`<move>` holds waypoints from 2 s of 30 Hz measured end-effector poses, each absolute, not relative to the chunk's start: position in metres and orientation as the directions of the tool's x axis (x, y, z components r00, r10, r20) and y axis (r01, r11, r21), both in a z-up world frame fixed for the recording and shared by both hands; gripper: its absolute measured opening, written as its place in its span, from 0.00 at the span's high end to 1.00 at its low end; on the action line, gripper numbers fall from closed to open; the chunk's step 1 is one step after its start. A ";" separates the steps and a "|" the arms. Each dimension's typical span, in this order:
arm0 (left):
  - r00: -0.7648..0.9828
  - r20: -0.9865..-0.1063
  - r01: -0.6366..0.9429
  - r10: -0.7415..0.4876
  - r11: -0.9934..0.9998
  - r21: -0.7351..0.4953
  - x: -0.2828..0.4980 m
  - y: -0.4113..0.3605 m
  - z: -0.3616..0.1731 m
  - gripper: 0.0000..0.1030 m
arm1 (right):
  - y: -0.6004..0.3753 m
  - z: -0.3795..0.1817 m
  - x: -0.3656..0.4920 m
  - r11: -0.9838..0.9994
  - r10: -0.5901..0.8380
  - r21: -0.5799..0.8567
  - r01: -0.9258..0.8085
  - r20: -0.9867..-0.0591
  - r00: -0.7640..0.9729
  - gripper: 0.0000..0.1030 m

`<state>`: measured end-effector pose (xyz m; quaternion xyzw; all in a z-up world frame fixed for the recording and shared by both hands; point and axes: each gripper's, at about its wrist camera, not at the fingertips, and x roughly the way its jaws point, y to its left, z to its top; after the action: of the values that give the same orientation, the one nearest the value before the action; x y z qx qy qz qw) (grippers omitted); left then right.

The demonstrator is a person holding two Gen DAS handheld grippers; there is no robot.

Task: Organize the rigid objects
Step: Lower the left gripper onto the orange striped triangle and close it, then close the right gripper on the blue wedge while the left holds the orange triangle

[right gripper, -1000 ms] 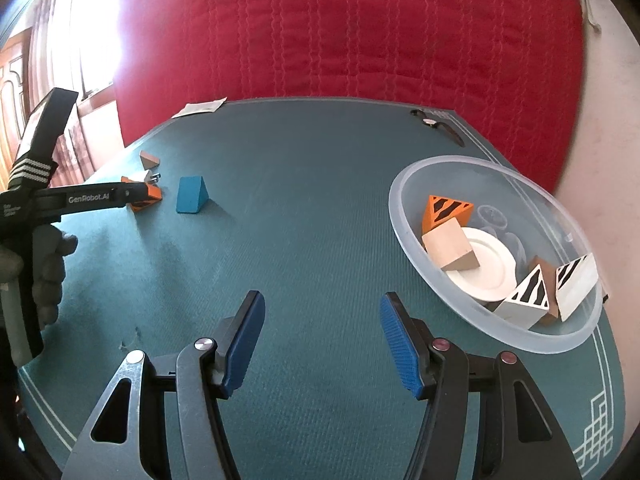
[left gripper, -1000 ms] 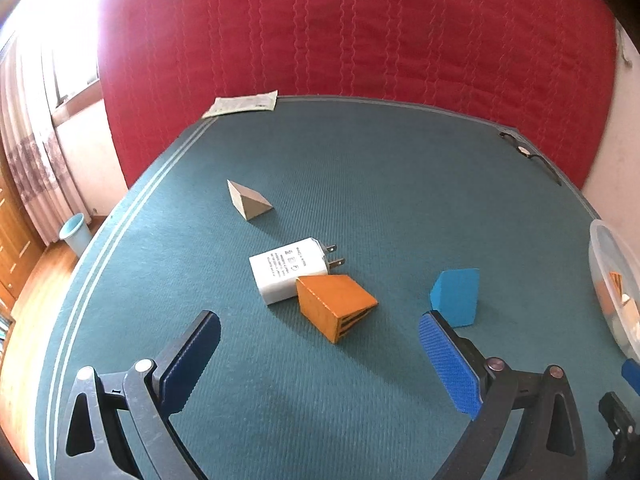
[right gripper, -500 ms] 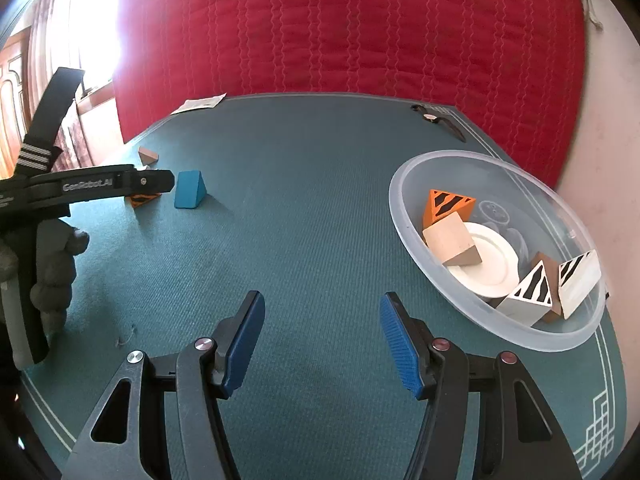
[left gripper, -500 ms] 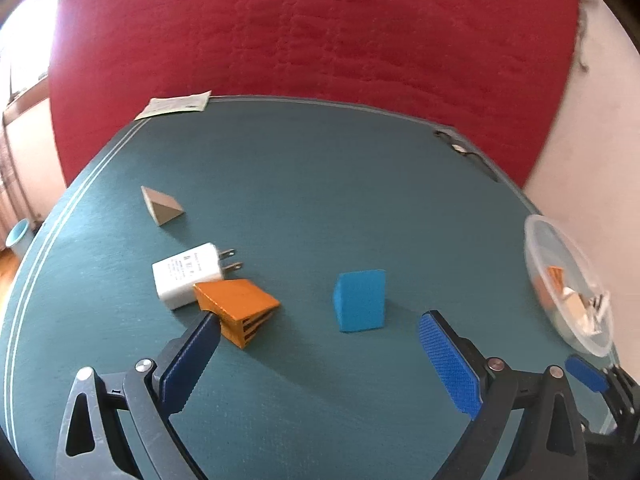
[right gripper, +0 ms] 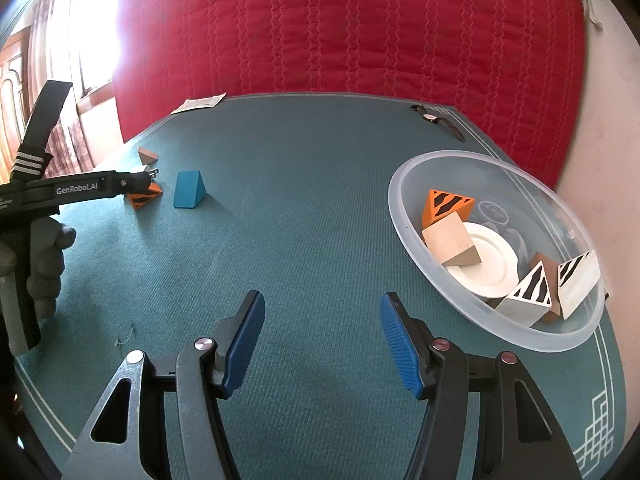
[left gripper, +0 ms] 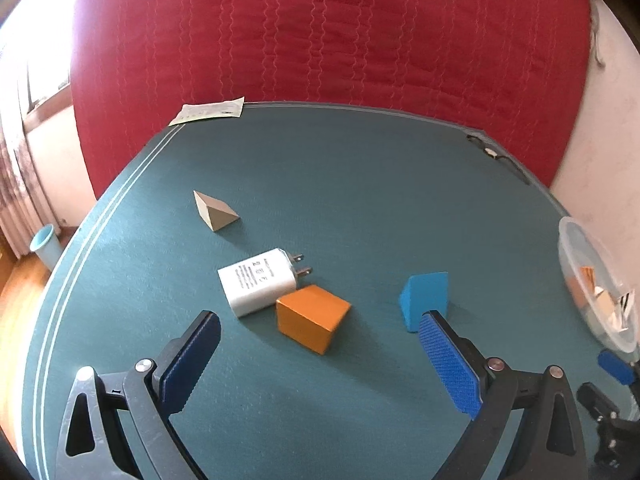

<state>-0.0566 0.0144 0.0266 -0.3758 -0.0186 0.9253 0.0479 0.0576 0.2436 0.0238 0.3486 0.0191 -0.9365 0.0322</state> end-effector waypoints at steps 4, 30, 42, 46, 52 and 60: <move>-0.700 -0.706 -0.091 0.108 -0.994 -0.062 -0.069 0.015 0.024 0.06 | 0.244 0.023 0.057 -0.997 -0.048 -0.013 0.075 -0.654 -0.755 0.41; -0.660 -0.739 -0.186 0.133 -0.982 -0.010 -0.071 0.032 0.014 0.35 | 0.243 0.020 0.058 -0.997 -0.051 -0.012 0.078 -0.659 -0.751 0.41; -0.667 -0.741 -0.133 0.079 -0.991 0.015 -0.069 0.031 0.012 0.69 | 0.241 0.022 0.057 -0.996 -0.056 -0.015 0.086 -0.654 -0.754 0.41; -0.679 -0.732 -0.100 0.046 -0.995 0.031 -0.066 0.028 0.014 0.69 | 0.236 0.028 0.053 -0.994 -0.091 0.018 0.105 -0.655 -0.750 0.41; -0.702 -0.712 -0.055 0.004 -0.997 0.048 -0.053 0.019 0.018 0.69 | 0.219 0.036 0.033 -0.986 -0.160 0.079 0.144 -0.666 -0.728 0.41; -0.717 -0.697 0.011 -0.026 -1.000 0.026 -0.044 0.001 0.025 0.69 | 0.171 0.041 -0.005 -0.972 -0.221 0.093 0.218 -0.684 -0.695 0.41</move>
<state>-0.0435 0.0008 0.0254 -0.3762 0.0098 0.9264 -0.0101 -0.0054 0.1707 0.0409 0.3717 -0.0024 -0.9206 0.1193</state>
